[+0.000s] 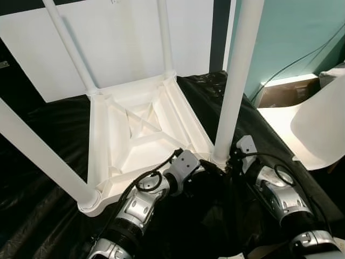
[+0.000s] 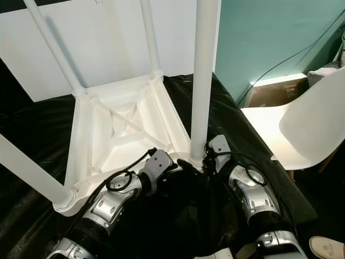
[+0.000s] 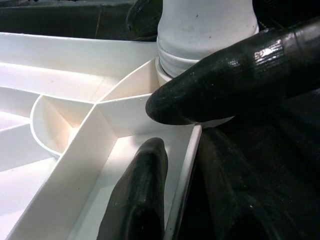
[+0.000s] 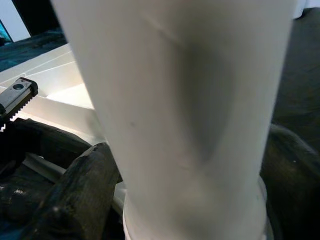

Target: Building children table

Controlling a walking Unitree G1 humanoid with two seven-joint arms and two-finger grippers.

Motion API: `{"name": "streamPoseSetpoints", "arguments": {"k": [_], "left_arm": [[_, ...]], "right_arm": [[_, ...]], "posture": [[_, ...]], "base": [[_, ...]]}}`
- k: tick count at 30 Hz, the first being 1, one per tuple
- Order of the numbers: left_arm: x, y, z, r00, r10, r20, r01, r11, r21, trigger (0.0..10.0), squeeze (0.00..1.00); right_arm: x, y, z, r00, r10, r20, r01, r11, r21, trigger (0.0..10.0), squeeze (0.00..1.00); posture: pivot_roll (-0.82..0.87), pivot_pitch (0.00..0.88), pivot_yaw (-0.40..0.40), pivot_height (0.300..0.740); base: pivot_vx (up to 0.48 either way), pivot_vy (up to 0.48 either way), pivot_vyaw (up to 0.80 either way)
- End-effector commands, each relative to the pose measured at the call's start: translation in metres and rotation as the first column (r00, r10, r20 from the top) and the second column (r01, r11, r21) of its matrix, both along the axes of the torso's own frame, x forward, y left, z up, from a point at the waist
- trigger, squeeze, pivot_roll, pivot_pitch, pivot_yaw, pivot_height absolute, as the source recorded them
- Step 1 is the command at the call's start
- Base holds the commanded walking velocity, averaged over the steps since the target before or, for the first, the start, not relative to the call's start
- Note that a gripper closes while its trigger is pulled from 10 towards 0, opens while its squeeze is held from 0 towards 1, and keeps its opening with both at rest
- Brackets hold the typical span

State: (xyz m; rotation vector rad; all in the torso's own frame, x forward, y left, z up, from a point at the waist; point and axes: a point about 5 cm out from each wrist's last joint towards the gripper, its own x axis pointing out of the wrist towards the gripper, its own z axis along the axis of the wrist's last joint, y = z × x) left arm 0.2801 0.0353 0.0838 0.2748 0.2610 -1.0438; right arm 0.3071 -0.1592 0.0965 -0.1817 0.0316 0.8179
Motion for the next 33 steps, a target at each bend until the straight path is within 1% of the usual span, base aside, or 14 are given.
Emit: {"name": "streamPoseSetpoints", "arguments": {"k": [1, 2, 11, 13, 16, 18, 20, 23, 28, 29, 30, 31, 32, 33], "left_arm": [[-0.011, 0.013, -0.035, 0.990, 0.065, -0.129, -0.052, 0.994, 0.096, 10.0, 0.00], [-0.011, 0.014, -0.035, 0.988, 0.079, -0.131, -0.067, 0.994, 0.092, 10.0, 0.00], [-0.013, 0.010, -0.037, 0.987, 0.079, -0.139, -0.068, 0.994, 0.085, 10.0, 0.00], [-0.013, 0.009, -0.036, 0.989, 0.061, -0.134, -0.050, 0.995, 0.089, 10.0, 0.00], [-0.013, 0.008, -0.037, 0.990, 0.043, -0.137, -0.030, 0.995, 0.094, 10.0, 0.00], [-0.013, 0.007, -0.037, 0.990, 0.034, -0.136, -0.020, 0.995, 0.098, 10.0, 0.00], [-0.013, 0.007, -0.037, 0.990, 0.034, -0.136, -0.020, 0.995, 0.098, 10.0, 0.00], [-0.014, 0.008, -0.037, 0.990, 0.011, -0.143, 0.004, 0.995, 0.105, 10.0, 0.00], [-0.015, 0.007, -0.037, 0.990, -0.011, -0.142, 0.028, 0.993, 0.114, 10.0, 0.00], [-0.014, 0.007, -0.037, 0.990, -0.017, -0.138, 0.034, 0.993, 0.116, 10.0, 0.00], [-0.014, 0.006, -0.036, 0.991, -0.020, -0.135, 0.036, 0.992, 0.117, 10.0, 0.00], [-0.013, 0.006, -0.036, 0.991, -0.020, -0.134, 0.036, 0.993, 0.116, 10.0, 0.00], [-0.013, 0.006, -0.036, 0.991, -0.020, -0.134, 0.036, 0.993, 0.116, 10.0, 0.00], [-0.013, 0.005, -0.036, 0.991, -0.020, -0.135, 0.035, 0.993, 0.113, 10.0, 0.00]], "right_arm": [[-0.003, 0.002, -0.011, 0.998, 0.020, -0.056, -0.021, 1.000, -0.022, 10.0, 0.00], [-0.004, 0.001, -0.012, 0.997, 0.040, -0.064, -0.042, 0.999, -0.026, 0.0, 0.00], [-0.014, -0.017, -0.020, 0.997, 0.017, -0.074, -0.019, 0.999, -0.027, 0.0, 0.00], [-0.017, -0.018, -0.023, 0.992, -0.123, -0.009, 0.122, 0.992, -0.026, 0.0, 0.00], [-0.019, -0.025, -0.022, 0.901, -0.423, 0.101, 0.423, 0.906, 0.020, 0.0, 0.00], [-0.024, -0.025, -0.024, 0.845, -0.518, 0.134, 0.520, 0.854, 0.027, 0.0, 0.00], [-0.024, -0.025, -0.024, 0.845, -0.518, 0.134, 0.520, 0.854, 0.027, 0.0, 0.00], [-0.043, -0.009, -0.031, 0.769, -0.613, 0.180, 0.617, 0.786, 0.039, 0.0, 0.00], [-0.043, 0.000, -0.030, 0.793, -0.580, 0.186, 0.581, 0.812, 0.059, 0.0, 0.00], [-0.044, 0.006, -0.032, 0.820, -0.546, 0.172, 0.545, 0.837, 0.057, 2.1, 0.00], [-0.046, 0.011, -0.033, 0.843, -0.514, 0.159, 0.512, 0.857, 0.054, 2.1, 0.00], [-0.047, 0.014, -0.033, 0.858, -0.489, 0.156, 0.486, 0.872, 0.056, 10.0, 0.00], [-0.047, 0.014, -0.033, 0.858, -0.489, 0.156, 0.486, 0.872, 0.056, 10.0, 0.00], [-0.046, 0.016, -0.033, 0.876, -0.463, 0.132, 0.458, 0.886, 0.073, 10.0, 1.00]], "posture": [[-0.06, 0.000, 0.040, 0.740], [-0.03, 0.000, 0.023, 0.740], [-0.06, 0.000, 0.034, 0.740], [-0.09, 0.000, 0.049, 0.740], [-0.10, 0.000, 0.063, 0.740], [-0.11, 0.000, 0.071, 0.740], [-0.11, 0.000, 0.071, 0.740], [-0.14, 0.000, 0.102, 0.740], [-0.14, 0.000, 0.105, 0.740], [-0.14, 0.000, 0.105, 0.740], [-0.14, 0.000, 0.105, 0.740], [-0.15, 0.000, 0.107, 0.740], [-0.15, 0.000, 0.107, 0.740], [-0.15, 0.000, 0.106, 0.740]], "base": [[0.000, 0.000, 0.00], [0.000, 0.000, 0.00], [0.000, 0.000, 0.00], [0.000, 0.000, 0.00], [0.000, 0.000, 0.00], [0.000, 0.000, 0.00], [0.000, 0.000, 0.00], [0.000, 0.000, 0.00], [0.000, 0.000, 0.00], [0.000, 0.000, 0.00], [0.000, 0.000, 0.00], [0.000, 0.000, 0.00], [0.000, 0.000, 0.00], [0.000, 0.000, 0.00]]}}
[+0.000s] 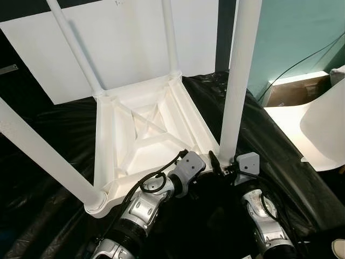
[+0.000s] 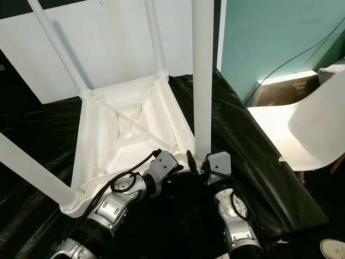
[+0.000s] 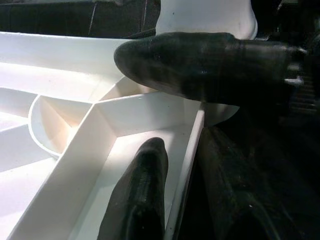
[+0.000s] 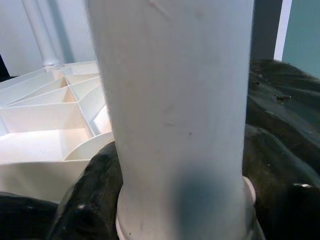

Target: Building children table

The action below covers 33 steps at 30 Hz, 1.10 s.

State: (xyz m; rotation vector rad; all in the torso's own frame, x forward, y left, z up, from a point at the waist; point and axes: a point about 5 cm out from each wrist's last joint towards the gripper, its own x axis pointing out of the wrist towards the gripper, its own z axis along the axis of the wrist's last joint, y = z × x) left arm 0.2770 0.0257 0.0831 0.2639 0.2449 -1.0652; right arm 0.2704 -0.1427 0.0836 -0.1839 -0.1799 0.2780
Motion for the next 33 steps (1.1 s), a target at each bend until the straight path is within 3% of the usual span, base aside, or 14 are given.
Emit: {"name": "streamPoseSetpoints", "arguments": {"k": [1, 4, 5, 6, 7, 10, 12, 13, 16, 17, 18, 20, 26, 33], "left_arm": [[-0.009, 0.014, -0.035, 0.990, 0.003, -0.140, 0.016, 0.991, 0.130, 10.0, 0.00], [-0.009, 0.014, -0.035, 0.990, 0.004, -0.141, 0.014, 0.992, 0.128, 10.0, 0.00], [-0.009, 0.014, -0.035, 0.990, 0.007, -0.143, 0.012, 0.992, 0.125, 10.0, 0.00], [-0.009, 0.014, -0.035, 0.990, 0.007, -0.143, 0.012, 0.992, 0.125, 10.0, 0.00], [-0.008, 0.014, -0.035, 0.990, 0.009, -0.143, 0.009, 0.992, 0.124, 10.0, 0.00], [-0.008, 0.013, -0.035, 0.990, 0.010, -0.141, 0.007, 0.992, 0.124, 10.0, 0.00], [-0.006, 0.012, -0.034, 0.991, 0.013, -0.134, 0.003, 0.992, 0.122, 10.0, 0.00], [-0.006, 0.012, -0.034, 0.991, 0.013, -0.134, 0.003, 0.992, 0.122, 10.0, 0.00], [-0.005, 0.012, -0.034, 0.991, 0.024, -0.129, -0.009, 0.993, 0.120, 10.0, 0.00], [-0.005, 0.013, -0.034, 0.991, 0.031, -0.128, -0.015, 0.993, 0.119, 10.0, 0.00], [-0.005, 0.013, -0.034, 0.991, 0.031, -0.128, -0.015, 0.993, 0.119, 10.0, 0.00], [-0.005, 0.015, -0.034, 0.991, 0.042, -0.128, -0.027, 0.993, 0.117, 10.0, 0.00], [-0.004, 0.017, -0.035, 0.990, 0.060, -0.130, -0.045, 0.992, 0.114, 10.0, 0.00], [-0.004, 0.017, -0.035, 0.990, 0.058, -0.131, -0.043, 0.993, 0.114, 10.0, 0.00]], "right_arm": [[-0.007, -0.002, -0.018, 0.990, 0.082, -0.115, -0.083, 0.997, -0.005, 10.0, 1.00], [-0.006, -0.002, -0.017, 0.987, 0.103, -0.122, -0.104, 0.995, -0.001, 10.0, 1.00], [-0.001, -0.007, -0.013, 0.984, 0.127, -0.126, -0.129, 0.992, -0.010, 10.0, 0.51], [-0.001, -0.007, -0.013, 0.984, 0.127, -0.126, -0.129, 0.992, -0.010, 10.0, 0.51], [0.005, -0.012, -0.008, 0.979, 0.160, -0.127, -0.165, 0.986, -0.030, 10.0, 0.00], [0.012, -0.016, -0.003, 0.971, 0.200, -0.128, -0.207, 0.977, -0.048, 10.0, 0.00], [0.023, -0.019, 0.006, 0.940, 0.303, -0.153, -0.318, 0.945, -0.079, 10.0, 0.00], [0.023, -0.019, 0.006, 0.940, 0.303, -0.153, -0.318, 0.945, -0.079, 10.0, 0.00], [0.029, -0.017, 0.006, 0.892, 0.400, -0.211, -0.426, 0.900, -0.090, 10.0, 0.00], [0.030, -0.016, 0.004, 0.871, 0.431, -0.238, -0.460, 0.884, -0.084, 6.3, 0.00], [0.030, -0.016, 0.004, 0.871, 0.431, -0.238, -0.460, 0.884, -0.084, 6.3, 0.00], [0.030, -0.015, 0.002, 0.835, 0.478, -0.274, -0.512, 0.857, -0.066, 0.0, 0.00], [0.028, -0.022, -0.002, 0.778, 0.529, -0.338, -0.576, 0.816, -0.048, 0.0, 0.00], [0.023, -0.028, -0.010, 0.775, 0.514, -0.367, -0.568, 0.822, -0.048, 0.0, 0.00]], "posture": [[-0.15, 0.000, 0.105, 0.740], [-0.15, 0.000, 0.105, 0.740], [-0.15, 0.000, 0.103, 0.740], [-0.15, 0.000, 0.103, 0.740], [-0.15, 0.000, 0.099, 0.740], [-0.15, 0.000, 0.098, 0.740], [-0.15, 0.000, 0.089, 0.740], [-0.15, 0.000, 0.089, 0.740], [-0.13, 0.000, 0.082, 0.740], [-0.13, 0.000, 0.080, 0.740], [-0.13, 0.000, 0.080, 0.740], [-0.11, 0.000, 0.074, 0.740], [-0.10, 0.000, 0.068, 0.740], [-0.11, 0.000, 0.074, 0.740]], "base": [[0.000, 0.000, 0.00], [0.000, 0.000, 0.00], [0.000, 0.000, 0.00], [0.000, 0.000, 0.00], [0.000, 0.000, 0.00], [0.000, 0.000, 0.00], [0.000, 0.000, 0.00], [0.000, 0.000, 0.00], [0.000, 0.000, 0.00], [0.000, 0.000, 0.00], [0.000, 0.000, 0.00], [0.000, 0.000, 0.00], [0.000, 0.000, 0.00], [0.000, 0.000, 0.00]]}}
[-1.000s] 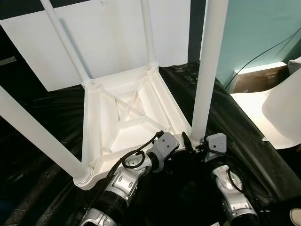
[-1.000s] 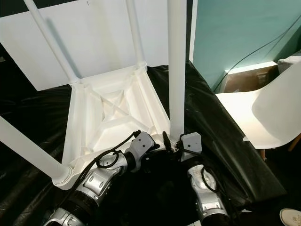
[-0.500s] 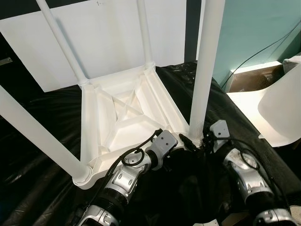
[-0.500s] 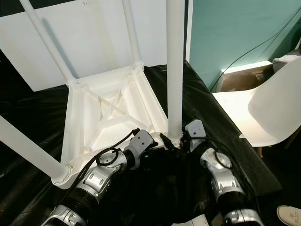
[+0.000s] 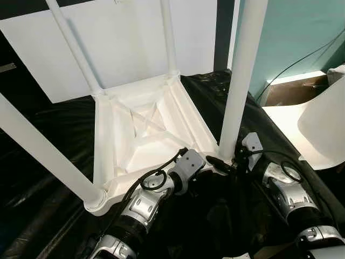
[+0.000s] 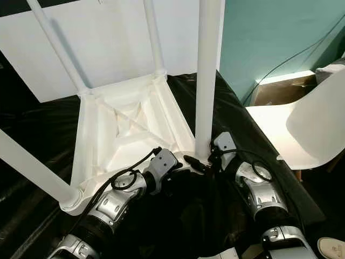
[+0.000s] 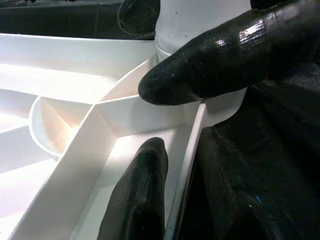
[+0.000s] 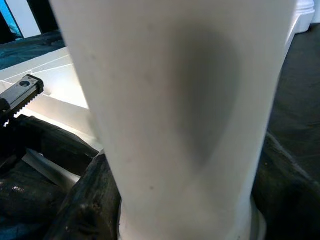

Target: Building children table

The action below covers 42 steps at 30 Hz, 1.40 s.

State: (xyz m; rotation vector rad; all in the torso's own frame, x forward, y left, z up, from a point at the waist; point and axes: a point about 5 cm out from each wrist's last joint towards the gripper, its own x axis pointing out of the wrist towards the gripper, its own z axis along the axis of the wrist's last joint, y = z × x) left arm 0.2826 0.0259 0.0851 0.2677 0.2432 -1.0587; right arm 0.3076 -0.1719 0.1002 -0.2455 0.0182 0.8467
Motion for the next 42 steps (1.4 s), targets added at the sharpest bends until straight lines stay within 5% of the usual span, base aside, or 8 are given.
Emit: {"name": "streamPoseSetpoints", "arguments": {"k": [1, 21, 22, 26, 27, 40, 41, 42], "left_arm": [[-0.010, 0.017, -0.037, 0.989, 0.050, -0.136, -0.035, 0.993, 0.110, 10.0, 0.00], [-0.008, 0.017, -0.036, 0.992, 0.028, -0.125, -0.013, 0.992, 0.124, 10.0, 0.00], [-0.008, 0.016, -0.036, 0.992, 0.030, -0.123, -0.015, 0.992, 0.122, 10.0, 0.00], [-0.008, 0.016, -0.036, 0.991, 0.037, -0.126, -0.022, 0.993, 0.117, 10.0, 0.00], [-0.008, 0.016, -0.036, 0.991, 0.039, -0.127, -0.025, 0.993, 0.116, 10.0, 0.00], [-0.008, 0.015, -0.036, 0.989, 0.047, -0.138, -0.032, 0.994, 0.108, 10.0, 0.00], [-0.009, 0.015, -0.036, 0.989, 0.048, -0.139, -0.033, 0.994, 0.107, 10.0, 0.00], [-0.009, 0.015, -0.036, 0.989, 0.048, -0.139, -0.033, 0.994, 0.107, 10.0, 0.00]], "right_arm": [[-0.016, -0.001, -0.029, 0.993, 0.014, -0.114, -0.018, 0.999, -0.031, 0.0, 0.00], [-0.031, 0.008, -0.032, 0.769, -0.637, 0.052, 0.628, 0.768, 0.121, 4.8, 0.00], [-0.032, 0.014, -0.032, 0.799, -0.601, 0.035, 0.592, 0.795, 0.135, 10.0, 1.00], [-0.032, 0.023, -0.030, 0.856, -0.516, 0.029, 0.508, 0.851, 0.130, 10.0, 1.00], [-0.031, 0.026, -0.030, 0.874, -0.485, 0.030, 0.479, 0.870, 0.118, 10.0, 0.00], [-0.006, 0.008, -0.011, 0.989, -0.147, 0.005, 0.146, 0.989, 0.037, 10.0, 0.00], [-0.007, 0.008, -0.012, 0.994, -0.103, -0.018, 0.104, 0.994, 0.034, 0.0, 0.00], [-0.007, 0.008, -0.012, 0.994, -0.103, -0.018, 0.104, 0.994, 0.034, 0.0, 0.00]], "posture": [[-0.12, 0.000, 0.077, 0.740], [-0.13, 0.000, 0.090, 0.740], [-0.13, 0.000, 0.090, 0.740], [-0.12, 0.000, 0.081, 0.740], [-0.12, 0.000, 0.081, 0.740], [-0.11, 0.000, 0.071, 0.740], [-0.11, 0.000, 0.068, 0.740], [-0.11, 0.000, 0.068, 0.740]], "base": [[0.000, 0.000, 0.00], [0.000, 0.000, 0.00], [0.000, 0.000, 0.00], [0.000, 0.000, 0.00], [0.000, 0.000, 0.00], [0.000, 0.000, 0.00], [0.000, 0.000, 0.00], [0.000, 0.000, 0.00]]}}
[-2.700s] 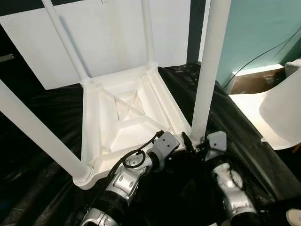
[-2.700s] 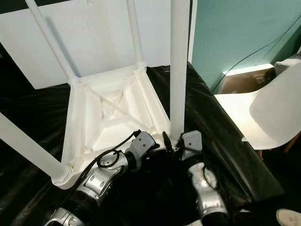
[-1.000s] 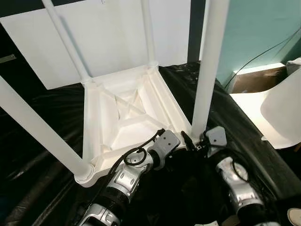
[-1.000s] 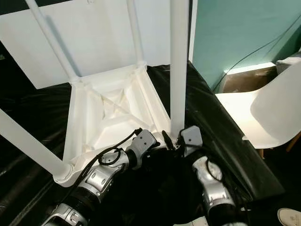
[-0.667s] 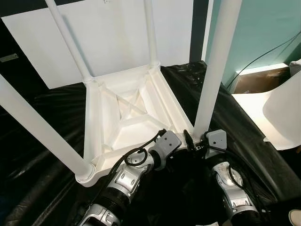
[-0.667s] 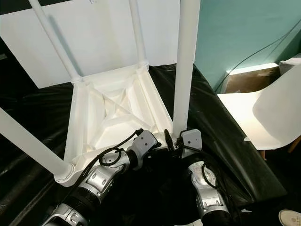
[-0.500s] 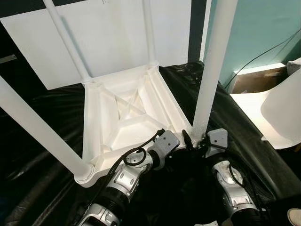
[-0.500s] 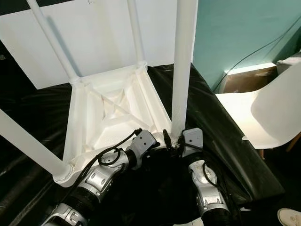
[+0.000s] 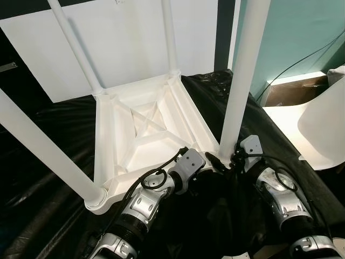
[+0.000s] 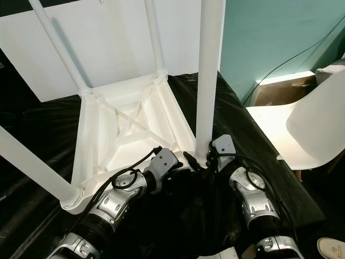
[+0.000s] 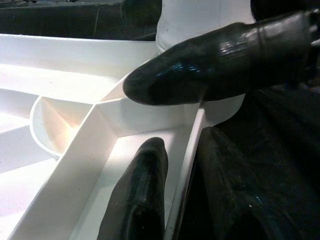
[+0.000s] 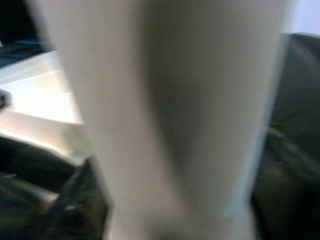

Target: Building children table

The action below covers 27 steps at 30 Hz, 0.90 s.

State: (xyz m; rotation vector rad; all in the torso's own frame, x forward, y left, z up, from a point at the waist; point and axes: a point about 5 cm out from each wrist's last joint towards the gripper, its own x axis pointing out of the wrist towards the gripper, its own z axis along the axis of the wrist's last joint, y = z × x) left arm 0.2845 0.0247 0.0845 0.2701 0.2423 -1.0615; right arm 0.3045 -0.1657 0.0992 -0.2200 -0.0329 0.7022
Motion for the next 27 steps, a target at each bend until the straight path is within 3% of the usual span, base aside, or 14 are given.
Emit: {"name": "streamPoseSetpoints", "arguments": {"k": [1, 7, 13, 14, 15, 16, 17, 18, 19, 21, 22, 27], "left_arm": [[-0.011, 0.017, -0.036, 0.989, 0.054, -0.141, -0.039, 0.994, 0.106, 10.0, 0.00], [-0.012, 0.018, -0.036, 0.988, 0.057, -0.142, -0.042, 0.994, 0.105, 10.0, 0.00], [-0.014, 0.019, -0.037, 0.987, 0.057, -0.148, -0.042, 0.994, 0.105, 10.0, 0.00], [-0.015, 0.019, -0.037, 0.987, 0.054, -0.149, -0.038, 0.994, 0.106, 10.0, 0.00], [-0.015, 0.019, -0.037, 0.987, 0.054, -0.149, -0.038, 0.994, 0.106, 10.0, 0.00], [-0.015, 0.019, -0.037, 0.988, 0.051, -0.148, -0.035, 0.994, 0.108, 10.0, 0.00], [-0.015, 0.019, -0.037, 0.988, 0.051, -0.148, -0.035, 0.994, 0.108, 10.0, 0.00], [-0.015, 0.018, -0.037, 0.988, 0.048, -0.147, -0.033, 0.994, 0.109, 10.0, 0.00], [-0.015, 0.018, -0.037, 0.988, 0.048, -0.147, -0.033, 0.994, 0.109, 10.0, 0.00], [-0.015, 0.018, -0.037, 0.988, 0.047, -0.146, -0.031, 0.994, 0.109, 10.0, 0.00], [-0.015, 0.018, -0.037, 0.988, 0.048, -0.147, -0.032, 0.994, 0.108, 10.0, 0.00], [-0.016, 0.019, -0.037, 0.987, 0.050, -0.151, -0.033, 0.994, 0.108, 10.0, 0.00]], "right_arm": [[-0.007, 0.003, -0.013, 0.991, 0.092, -0.092, -0.092, 0.996, 0.002, 0.0, 0.00], [-0.011, 0.003, -0.015, 0.982, 0.144, -0.118, -0.144, 0.990, 0.011, 0.0, 0.00], [-0.015, 0.001, -0.022, 0.983, 0.129, -0.131, -0.133, 0.991, -0.022, 0.0, 0.00], [-0.015, 0.000, -0.025, 0.993, 0.038, -0.112, -0.042, 0.998, -0.039, 0.0, 0.00], [-0.015, 0.000, -0.025, 0.993, 0.038, -0.112, -0.042, 0.998, -0.039, 0.0, 0.00], [-0.012, -0.004, -0.027, 0.992, -0.103, -0.073, 0.096, 0.992, -0.085, 0.0, 0.00], [-0.012, -0.004, -0.027, 0.992, -0.103, -0.073, 0.096, 0.992, -0.085, 0.0, 0.00], [-0.008, -0.014, -0.030, 0.954, -0.296, -0.050, 0.290, 0.952, -0.095, 0.0, 0.00], [-0.008, -0.014, -0.030, 0.954, -0.296, -0.050, 0.290, 0.952, -0.095, 0.0, 0.00], [-0.017, -0.017, -0.032, 0.861, -0.508, -0.006, 0.507, 0.861, -0.030, 0.0, 0.00], [-0.022, -0.013, -0.030, 0.842, -0.540, -0.002, 0.540, 0.842, 0.019, 0.0, 0.00], [-0.028, 0.002, -0.025, 0.819, -0.573, 0.001, 0.570, 0.816, 0.096, 0.0, 0.00]], "posture": [[-0.10, 0.000, 0.067, 0.740], [-0.10, 0.000, 0.065, 0.740], [-0.10, 0.000, 0.073, 0.740], [-0.11, 0.000, 0.074, 0.740], [-0.11, 0.000, 0.074, 0.740], [-0.11, 0.000, 0.074, 0.740], [-0.11, 0.000, 0.074, 0.740], [-0.11, 0.000, 0.073, 0.740], [-0.11, 0.000, 0.073, 0.740], [-0.10, 0.000, 0.074, 0.740], [-0.10, 0.000, 0.074, 0.740], [-0.11, 0.000, 0.071, 0.740]], "base": [[0.000, 0.000, 0.00], [0.000, 0.000, 0.00], [0.000, 0.000, 0.00], [0.000, 0.000, 0.00], [0.000, 0.000, 0.00], [0.000, 0.000, 0.00], [0.000, 0.000, 0.00], [0.000, 0.000, 0.00], [0.000, 0.000, 0.00], [0.000, 0.000, 0.00], [0.000, 0.000, 0.00], [0.000, 0.000, 0.00]]}}
